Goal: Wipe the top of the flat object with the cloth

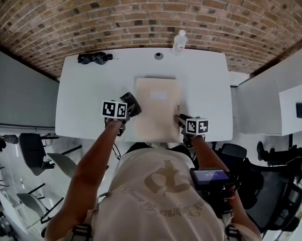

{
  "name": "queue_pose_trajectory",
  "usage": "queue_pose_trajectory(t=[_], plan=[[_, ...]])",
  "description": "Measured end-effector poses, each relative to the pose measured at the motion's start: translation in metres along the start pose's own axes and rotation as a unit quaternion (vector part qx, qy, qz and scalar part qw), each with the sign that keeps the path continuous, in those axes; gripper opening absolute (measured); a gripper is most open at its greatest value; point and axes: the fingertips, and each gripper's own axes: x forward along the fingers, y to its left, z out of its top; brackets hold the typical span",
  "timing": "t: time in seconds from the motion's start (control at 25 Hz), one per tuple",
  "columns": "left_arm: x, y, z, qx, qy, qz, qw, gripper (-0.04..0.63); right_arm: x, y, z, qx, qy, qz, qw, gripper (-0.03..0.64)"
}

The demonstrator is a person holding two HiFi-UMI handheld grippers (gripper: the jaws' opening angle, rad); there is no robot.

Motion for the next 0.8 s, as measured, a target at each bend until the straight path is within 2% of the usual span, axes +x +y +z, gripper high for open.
queue_pose_trajectory(t=[0.16, 0.44, 0.8], plan=[[0.012, -0.047, 0.002, 0.028, 0.002, -0.021, 0.9994, 0.101, -0.006, 0.003, -0.004, -0.006, -0.007, 0.020, 1.000, 0.160], [0.048, -0.124, 0.002, 0.044, 0.008, -0.085, 0.9954, 0.101, -0.018, 0.011, -0.028, -0.015, 0.017, 0.060, 0.998, 0.160], [0.102, -0.200, -0.006, 0.084, 0.061, -0.138, 0.9849, 0.101, -0.020, 0.012, -0.050, -0.043, 0.040, 0.071, 0.996, 0.160]])
